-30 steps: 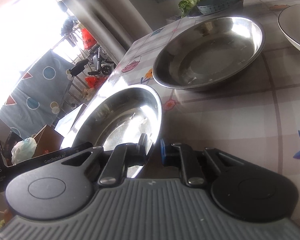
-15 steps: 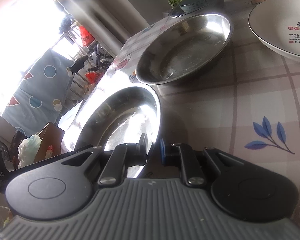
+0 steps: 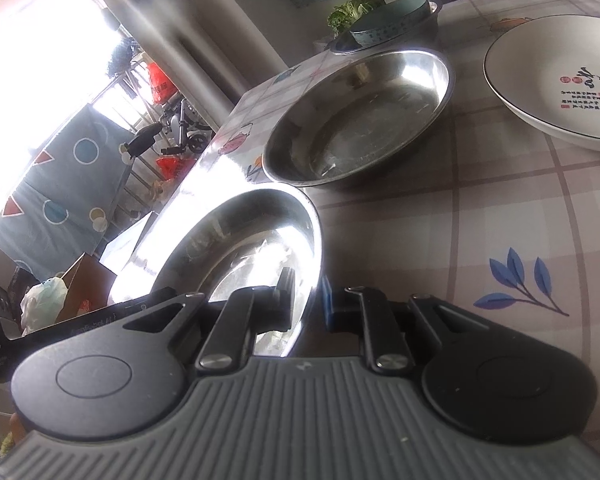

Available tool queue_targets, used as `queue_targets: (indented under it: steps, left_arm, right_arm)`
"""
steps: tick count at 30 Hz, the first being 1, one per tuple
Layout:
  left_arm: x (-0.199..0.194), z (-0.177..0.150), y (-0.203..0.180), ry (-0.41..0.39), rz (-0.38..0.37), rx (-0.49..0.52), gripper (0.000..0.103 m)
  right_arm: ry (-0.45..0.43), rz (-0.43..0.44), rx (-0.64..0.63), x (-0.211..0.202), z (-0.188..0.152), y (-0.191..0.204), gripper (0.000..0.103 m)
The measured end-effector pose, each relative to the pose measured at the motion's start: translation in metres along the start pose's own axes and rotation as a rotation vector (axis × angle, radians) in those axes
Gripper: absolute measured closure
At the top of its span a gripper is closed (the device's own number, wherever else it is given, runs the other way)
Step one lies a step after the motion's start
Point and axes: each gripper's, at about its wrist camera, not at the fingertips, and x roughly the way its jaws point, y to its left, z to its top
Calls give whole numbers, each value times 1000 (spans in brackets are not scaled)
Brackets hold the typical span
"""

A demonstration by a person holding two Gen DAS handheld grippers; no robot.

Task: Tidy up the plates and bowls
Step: 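Carry both steel plates toward the basin holding the teal bowl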

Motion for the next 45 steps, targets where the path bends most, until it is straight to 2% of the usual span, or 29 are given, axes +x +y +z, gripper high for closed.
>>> queue_targets:
  steps: [4, 5, 7, 12, 19, 24, 37, 45]
  left_arm:
    - [5, 3, -2, -15, 13, 9, 73]
    - [6, 2, -2, -14, 11, 9, 80]
    - [8, 0, -4, -4, -2, 12, 85]
    - [6, -2, -5, 5, -26, 6, 85]
    - [13, -1, -12, 36, 10, 68, 81]
    - [12, -1, -19, 31, 23, 105, 83]
    - [9, -4, -31, 41, -9, 140, 84]
    - [15, -4, -35, 58, 7, 184, 80]
  right_arm:
    - [-4, -4, 13, 5, 2, 0, 90]
    - [-6, -7, 12, 6, 1, 1, 91]
    - [-10, -9, 12, 6, 1, 1, 92]
    - [-21, -25, 7, 3, 2, 2, 92]
    - [-7, -25, 27, 2, -1, -2, 91]
    - [6, -28, 7, 4, -7, 1, 92]
    - [-16, -85, -11, -8, -12, -1, 92]
    - [-26, -104, -35, -5, -15, 4, 92]
